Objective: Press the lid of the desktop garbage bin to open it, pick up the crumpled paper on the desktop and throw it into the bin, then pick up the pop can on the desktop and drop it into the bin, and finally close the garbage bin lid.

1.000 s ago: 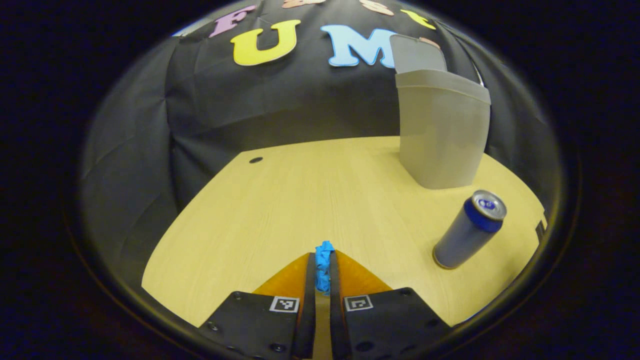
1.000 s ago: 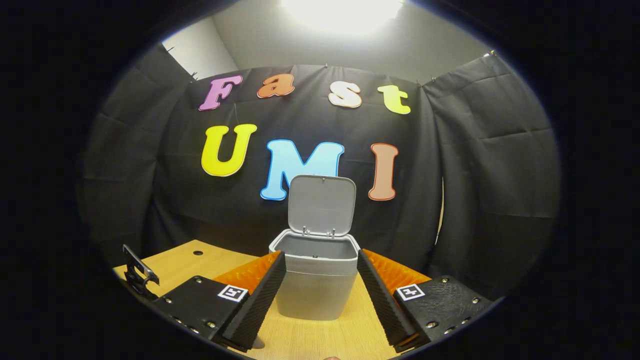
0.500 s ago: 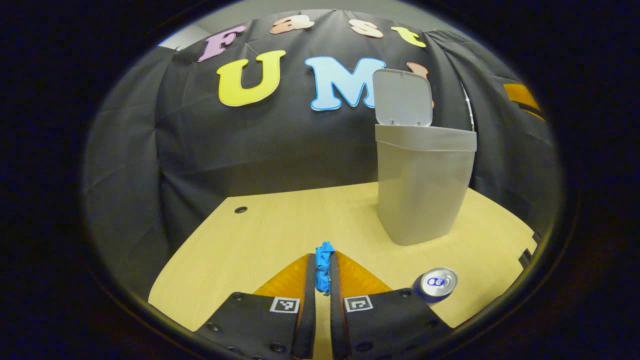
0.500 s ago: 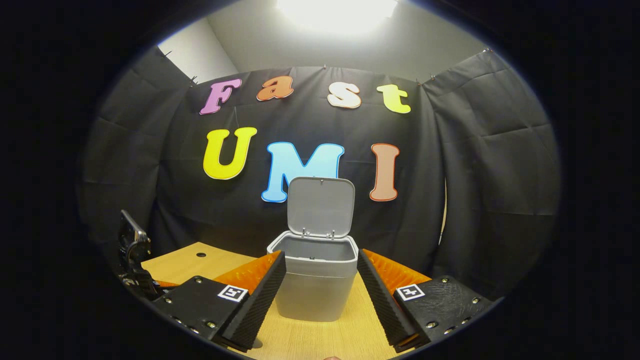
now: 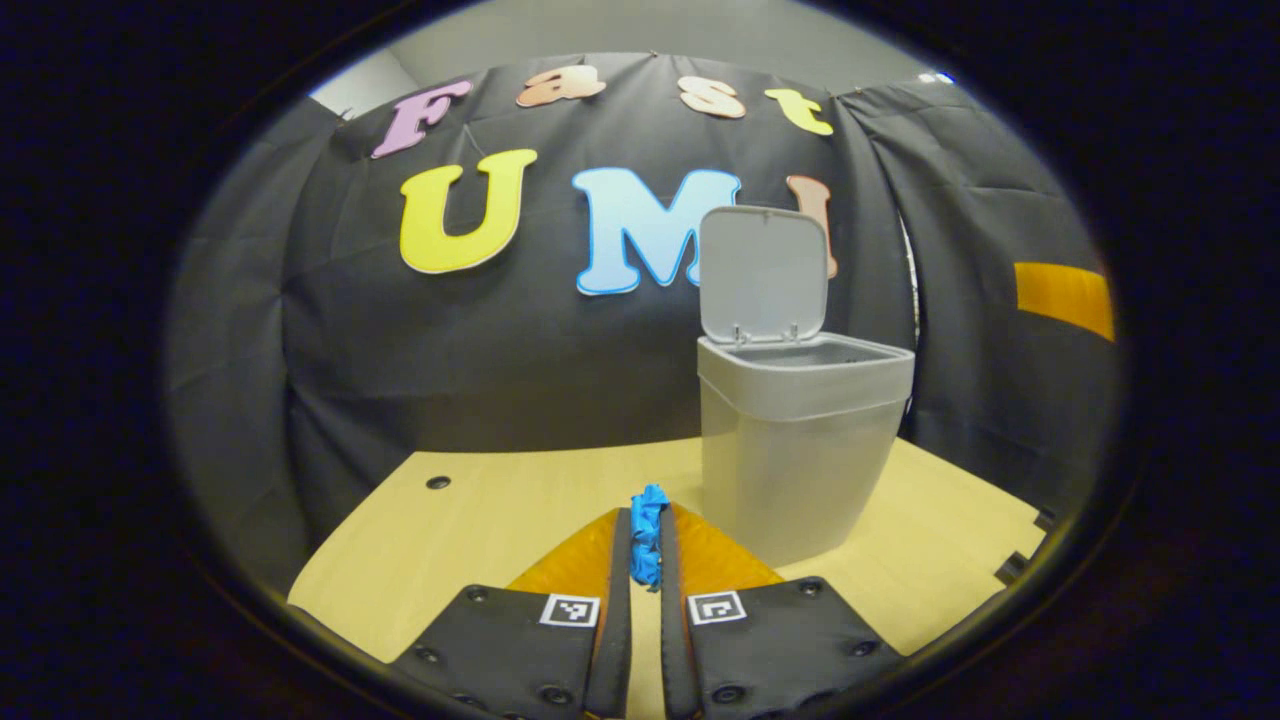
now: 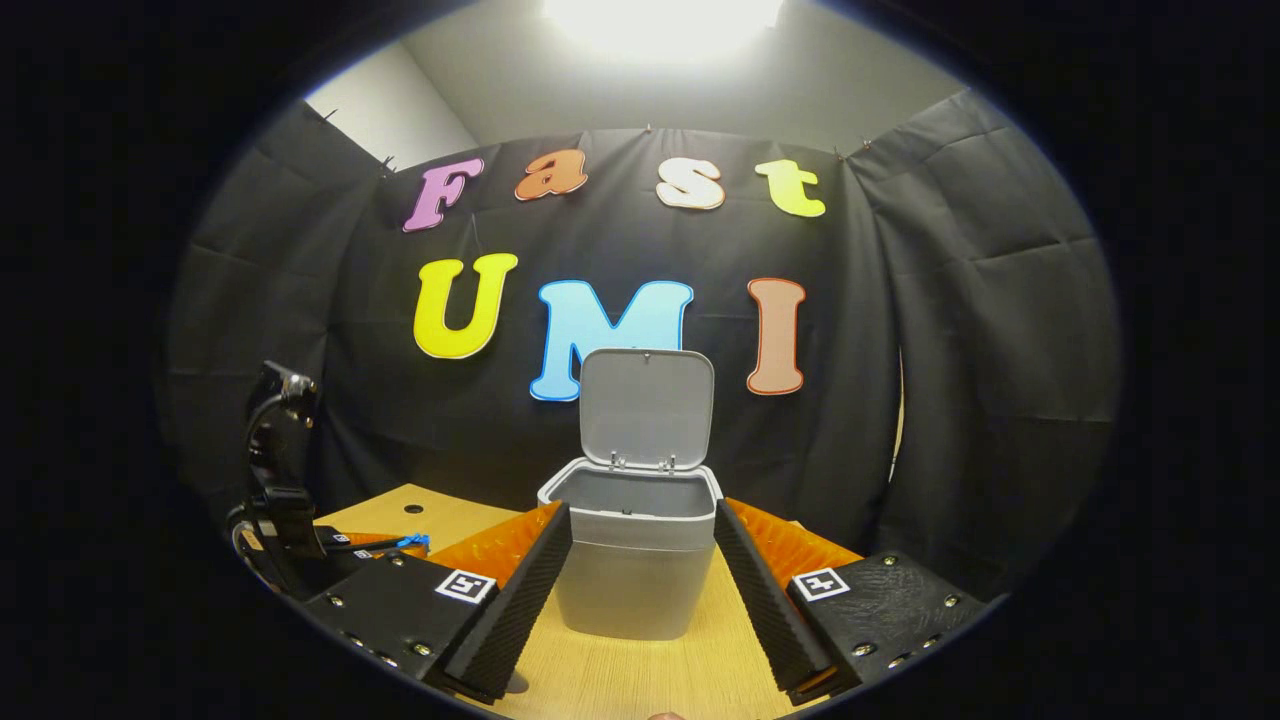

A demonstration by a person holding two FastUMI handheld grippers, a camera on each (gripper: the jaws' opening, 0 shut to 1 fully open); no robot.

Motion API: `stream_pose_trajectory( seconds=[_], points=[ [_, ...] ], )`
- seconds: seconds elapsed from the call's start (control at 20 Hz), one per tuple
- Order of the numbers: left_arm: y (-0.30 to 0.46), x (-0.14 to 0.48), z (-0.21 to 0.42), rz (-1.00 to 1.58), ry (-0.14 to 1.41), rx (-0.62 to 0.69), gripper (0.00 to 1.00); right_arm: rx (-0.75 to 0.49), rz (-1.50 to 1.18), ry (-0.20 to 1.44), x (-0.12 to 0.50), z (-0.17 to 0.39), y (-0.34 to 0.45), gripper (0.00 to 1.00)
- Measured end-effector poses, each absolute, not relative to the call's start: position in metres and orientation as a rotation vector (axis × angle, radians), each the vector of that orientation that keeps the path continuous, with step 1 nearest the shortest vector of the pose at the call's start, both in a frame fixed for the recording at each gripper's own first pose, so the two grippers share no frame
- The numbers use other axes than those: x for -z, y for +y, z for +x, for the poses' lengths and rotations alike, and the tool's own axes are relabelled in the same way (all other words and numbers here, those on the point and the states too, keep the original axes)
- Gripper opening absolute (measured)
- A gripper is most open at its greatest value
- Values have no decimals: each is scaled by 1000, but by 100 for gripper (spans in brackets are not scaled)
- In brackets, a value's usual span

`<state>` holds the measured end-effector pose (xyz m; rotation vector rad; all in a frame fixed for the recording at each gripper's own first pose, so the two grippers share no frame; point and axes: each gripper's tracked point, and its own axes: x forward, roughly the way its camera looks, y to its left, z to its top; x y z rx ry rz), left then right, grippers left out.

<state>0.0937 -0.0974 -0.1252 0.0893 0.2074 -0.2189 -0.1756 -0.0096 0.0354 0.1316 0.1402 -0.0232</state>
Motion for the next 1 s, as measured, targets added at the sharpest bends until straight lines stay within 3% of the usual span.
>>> stream_pose_trajectory(
  seconds=[0.5, 1.0],
  points=[
    [-164, 56, 147, 65, 73, 318, 20, 98, 184, 120, -38, -173, -26, 92],
    [-220, 44, 187, 63, 15, 404, 20, 204, 163, 140, -30, -170, -56, 92]
  ],
)
